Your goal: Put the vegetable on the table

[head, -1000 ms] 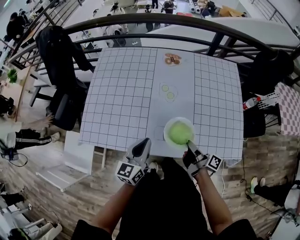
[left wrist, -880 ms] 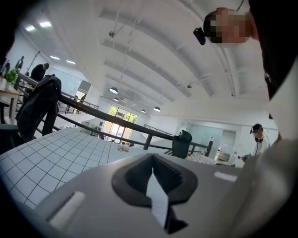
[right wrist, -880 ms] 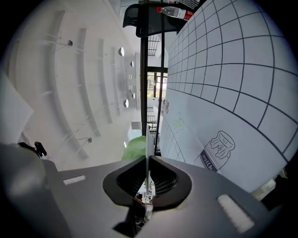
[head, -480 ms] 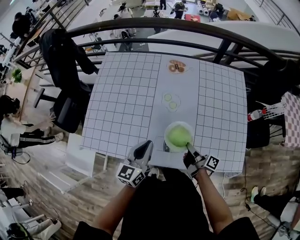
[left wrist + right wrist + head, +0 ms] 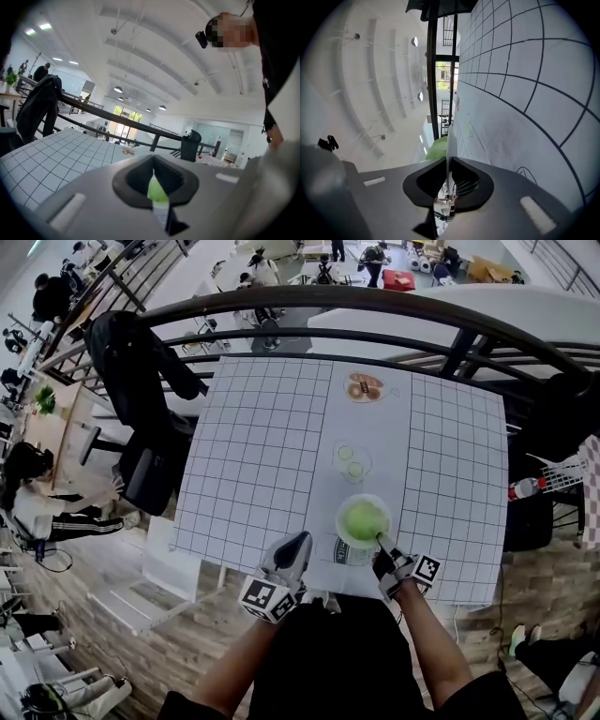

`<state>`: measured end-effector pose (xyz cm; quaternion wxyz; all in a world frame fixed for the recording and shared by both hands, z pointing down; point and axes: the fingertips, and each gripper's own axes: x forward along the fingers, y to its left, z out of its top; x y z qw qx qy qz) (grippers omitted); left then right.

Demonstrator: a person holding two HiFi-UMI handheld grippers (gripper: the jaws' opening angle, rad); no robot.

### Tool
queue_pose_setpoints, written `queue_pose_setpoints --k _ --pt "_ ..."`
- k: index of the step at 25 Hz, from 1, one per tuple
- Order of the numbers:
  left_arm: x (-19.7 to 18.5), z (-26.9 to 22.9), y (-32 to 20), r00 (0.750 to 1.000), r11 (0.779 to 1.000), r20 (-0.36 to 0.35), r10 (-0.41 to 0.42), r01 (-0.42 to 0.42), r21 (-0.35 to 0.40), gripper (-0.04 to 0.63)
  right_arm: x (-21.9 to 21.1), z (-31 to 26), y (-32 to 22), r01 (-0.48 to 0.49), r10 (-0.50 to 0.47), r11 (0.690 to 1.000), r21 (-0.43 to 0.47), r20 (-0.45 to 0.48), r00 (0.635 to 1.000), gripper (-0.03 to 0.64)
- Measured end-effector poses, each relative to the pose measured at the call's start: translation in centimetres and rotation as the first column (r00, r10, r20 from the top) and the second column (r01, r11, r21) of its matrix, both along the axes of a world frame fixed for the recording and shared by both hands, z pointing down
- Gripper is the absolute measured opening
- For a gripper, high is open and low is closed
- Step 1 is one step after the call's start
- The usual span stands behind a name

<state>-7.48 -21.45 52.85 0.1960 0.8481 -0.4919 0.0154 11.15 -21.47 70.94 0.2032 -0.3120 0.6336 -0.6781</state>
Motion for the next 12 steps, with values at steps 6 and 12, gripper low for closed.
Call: queue_pose_setpoints --k 6,12 --pt "0.2 0.7 -0.5 1.000 1.000 -0.015 -0.004 0.004 -0.020 0.009 0.2 3.6 -1.2 -0.008 0.006 0.998 -0.063 -0.025 1.000 0.021" --pt "-0.6 1.4 -0.6 0.999 0.998 -0.016 -0.038 0.038 -0.043 0.009 0.1 5.1 -2.0 -0.008 0.005 0.995 -0.103 -0.031 1.000 0.025"
